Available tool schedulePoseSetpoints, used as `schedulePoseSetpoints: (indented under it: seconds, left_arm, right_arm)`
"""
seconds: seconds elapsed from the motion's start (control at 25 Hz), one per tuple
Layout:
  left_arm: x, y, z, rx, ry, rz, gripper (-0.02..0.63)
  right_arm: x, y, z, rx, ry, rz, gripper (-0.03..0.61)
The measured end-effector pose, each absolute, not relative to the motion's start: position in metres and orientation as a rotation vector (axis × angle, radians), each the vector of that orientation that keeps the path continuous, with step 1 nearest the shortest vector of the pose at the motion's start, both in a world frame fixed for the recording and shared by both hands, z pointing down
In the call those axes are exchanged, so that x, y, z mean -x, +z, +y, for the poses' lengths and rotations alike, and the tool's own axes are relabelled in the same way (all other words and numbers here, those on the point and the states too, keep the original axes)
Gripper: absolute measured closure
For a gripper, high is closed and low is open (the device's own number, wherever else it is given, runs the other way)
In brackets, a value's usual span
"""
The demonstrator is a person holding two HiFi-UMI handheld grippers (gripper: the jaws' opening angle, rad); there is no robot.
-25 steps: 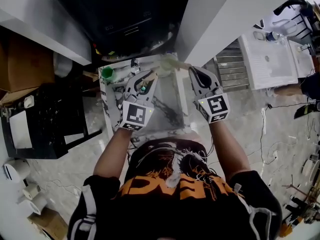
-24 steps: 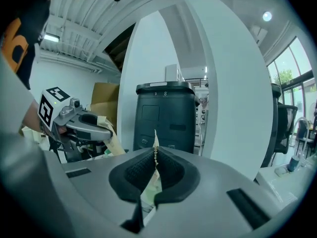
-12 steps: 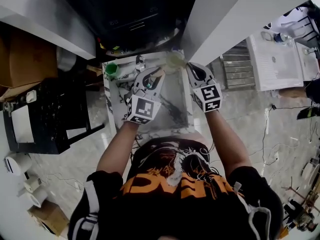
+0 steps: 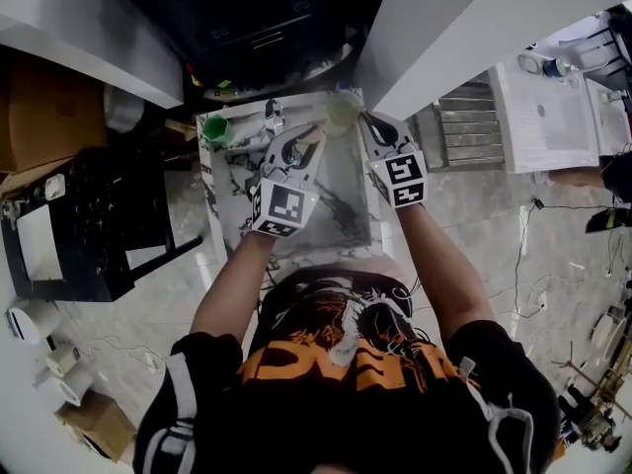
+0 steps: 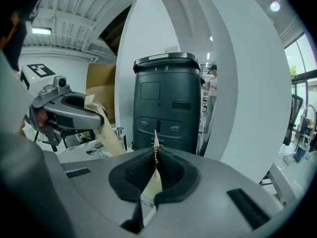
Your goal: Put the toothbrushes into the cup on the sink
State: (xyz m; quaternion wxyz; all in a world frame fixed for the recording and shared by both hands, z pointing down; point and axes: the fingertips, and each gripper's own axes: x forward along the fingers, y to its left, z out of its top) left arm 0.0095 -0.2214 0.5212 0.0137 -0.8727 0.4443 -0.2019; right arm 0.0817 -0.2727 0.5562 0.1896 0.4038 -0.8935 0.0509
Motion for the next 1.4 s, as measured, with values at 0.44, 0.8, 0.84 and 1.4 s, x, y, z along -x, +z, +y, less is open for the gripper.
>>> schedulePoseSetpoints:
  seconds: [0.44, 0.8, 0.84, 1.4]
  left_arm:
    - [-0.004, 0.527, -0.221, 2.739, -0.605, 1.417, 0.54]
    - [0.001, 0.501, -0.214, 2.718, -0.54, 1.446, 0.54]
    - [0.002, 0.495, -0.214, 2.715, -0.524, 1.45, 0.54]
    - [0.021, 0.448, -0.183, 2.654, -0.402, 1.495, 0.54]
  right_arm:
    - [-0.074, 0.556, -0.256, -1.024, 0.139, -2.567, 0.316]
    - [-0.055, 0.506, -0.237, -1.002, 0.049, -2.672, 0.325]
    - [-0.052, 0.498, -0.235, -0.999, 0.039, -2.686, 0.325]
    - [-0.006, 0.44, -0.19, -0.82, -0.023, -2.853, 0.434]
